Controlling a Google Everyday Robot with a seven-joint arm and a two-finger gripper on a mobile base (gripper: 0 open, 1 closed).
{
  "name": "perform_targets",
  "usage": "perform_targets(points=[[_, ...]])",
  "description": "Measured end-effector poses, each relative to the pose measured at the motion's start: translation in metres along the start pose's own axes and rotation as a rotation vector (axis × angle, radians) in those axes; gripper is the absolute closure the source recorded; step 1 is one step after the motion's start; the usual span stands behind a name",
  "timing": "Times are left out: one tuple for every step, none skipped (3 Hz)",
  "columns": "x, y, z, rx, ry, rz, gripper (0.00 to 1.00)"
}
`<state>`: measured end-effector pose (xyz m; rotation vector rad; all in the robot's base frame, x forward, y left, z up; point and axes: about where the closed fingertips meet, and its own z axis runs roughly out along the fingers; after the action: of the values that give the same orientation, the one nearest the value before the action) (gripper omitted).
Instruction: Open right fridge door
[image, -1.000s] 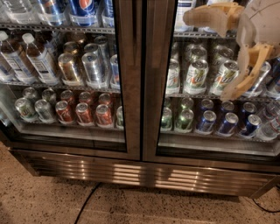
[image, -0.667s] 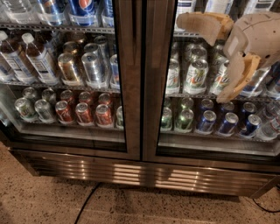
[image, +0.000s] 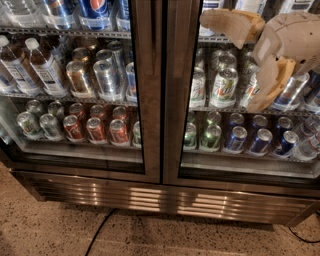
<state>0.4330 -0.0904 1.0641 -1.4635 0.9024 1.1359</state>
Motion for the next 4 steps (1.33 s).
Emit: perform_targets(points=[[0.000, -0.003, -0.001, 0.063, 0.011, -0.011, 0.00], [0.004, -0.005, -0.006, 0.175, 0.028, -0.032, 0.00], [0.004, -0.005, -0.006, 0.175, 0.028, -0.032, 0.00], [0.015, -0.005, -0.001, 0.166, 0.025, -0.002, 0.00]])
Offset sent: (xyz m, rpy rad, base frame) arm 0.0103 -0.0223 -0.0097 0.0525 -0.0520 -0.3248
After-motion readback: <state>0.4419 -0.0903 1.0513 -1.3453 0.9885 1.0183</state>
